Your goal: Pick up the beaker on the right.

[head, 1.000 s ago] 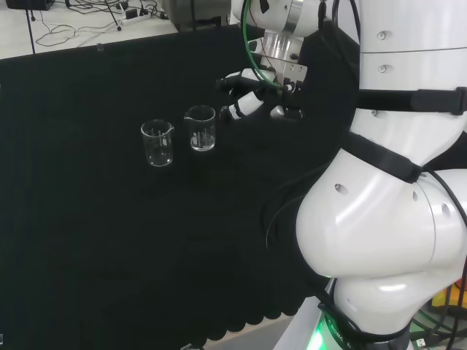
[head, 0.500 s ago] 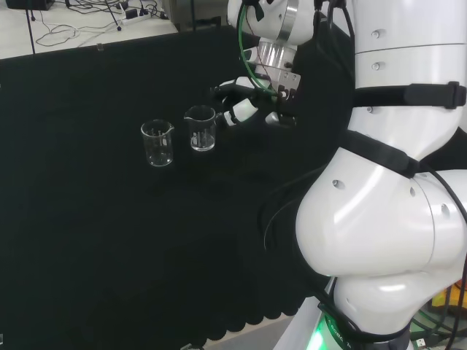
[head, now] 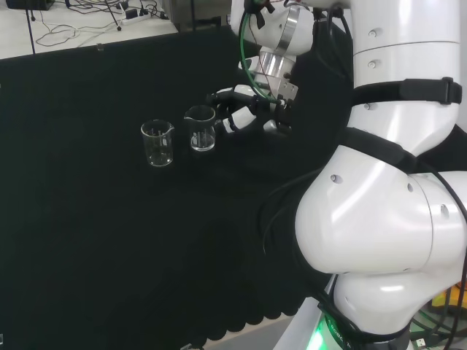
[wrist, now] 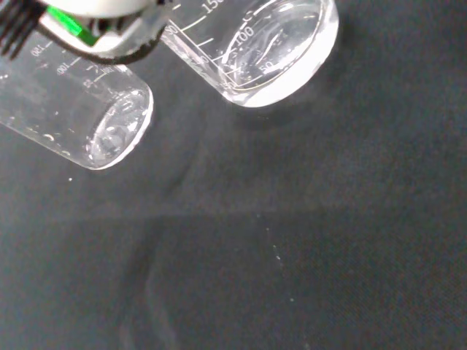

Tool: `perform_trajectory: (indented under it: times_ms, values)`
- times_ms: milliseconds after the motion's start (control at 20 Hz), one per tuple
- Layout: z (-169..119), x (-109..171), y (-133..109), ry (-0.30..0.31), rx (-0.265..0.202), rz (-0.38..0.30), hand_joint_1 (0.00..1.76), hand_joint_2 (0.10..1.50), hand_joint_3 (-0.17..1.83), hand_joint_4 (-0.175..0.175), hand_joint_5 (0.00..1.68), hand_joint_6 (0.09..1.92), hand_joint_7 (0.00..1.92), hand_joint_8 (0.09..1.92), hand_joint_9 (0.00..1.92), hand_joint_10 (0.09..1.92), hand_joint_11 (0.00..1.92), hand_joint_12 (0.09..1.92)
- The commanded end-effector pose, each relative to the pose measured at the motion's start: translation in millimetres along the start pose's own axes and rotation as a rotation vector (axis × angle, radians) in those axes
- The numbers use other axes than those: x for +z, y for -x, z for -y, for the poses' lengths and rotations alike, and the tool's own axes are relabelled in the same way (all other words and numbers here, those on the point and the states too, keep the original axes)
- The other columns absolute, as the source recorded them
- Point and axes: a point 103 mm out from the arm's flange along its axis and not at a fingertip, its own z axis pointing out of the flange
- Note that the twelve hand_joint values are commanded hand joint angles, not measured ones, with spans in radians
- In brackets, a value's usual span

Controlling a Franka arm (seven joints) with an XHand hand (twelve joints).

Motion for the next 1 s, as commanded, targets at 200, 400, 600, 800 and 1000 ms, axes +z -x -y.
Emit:
perform_trajectory:
  times_ms: [200, 400, 600, 800, 1000]
  values:
    - [-6.1, 6.4, -6.7, 0.034, -0.043, -0.044, 0.81, 0.54, 0.53, -0.038, 0.35, 0.09, 0.12, 0.6, 0.29, 0.62, 0.0, 1.35]
    - [-8.6, 11.5, -12.1, 0.061, -0.042, -0.065, 0.81, 0.53, 0.53, -0.039, 0.36, 0.09, 0.14, 0.6, 0.3, 0.62, 0.0, 1.35]
    - [-15.8, 21.7, -15.1, 0.088, -0.043, -0.097, 0.82, 0.53, 0.54, -0.042, 0.39, 0.09, 0.19, 0.62, 0.33, 0.63, 0.0, 1.36]
    - [-18.2, 26.3, -12.2, 0.107, -0.055, -0.138, 0.84, 0.53, 0.54, -0.043, 0.41, 0.09, 0.22, 0.62, 0.35, 0.62, 0.0, 1.37]
    - [-14.2, 21.9, -2.8, 0.123, -0.044, -0.154, 0.86, 0.53, 0.54, -0.044, 0.42, 0.09, 0.24, 0.63, 0.37, 0.62, 0.0, 1.37]
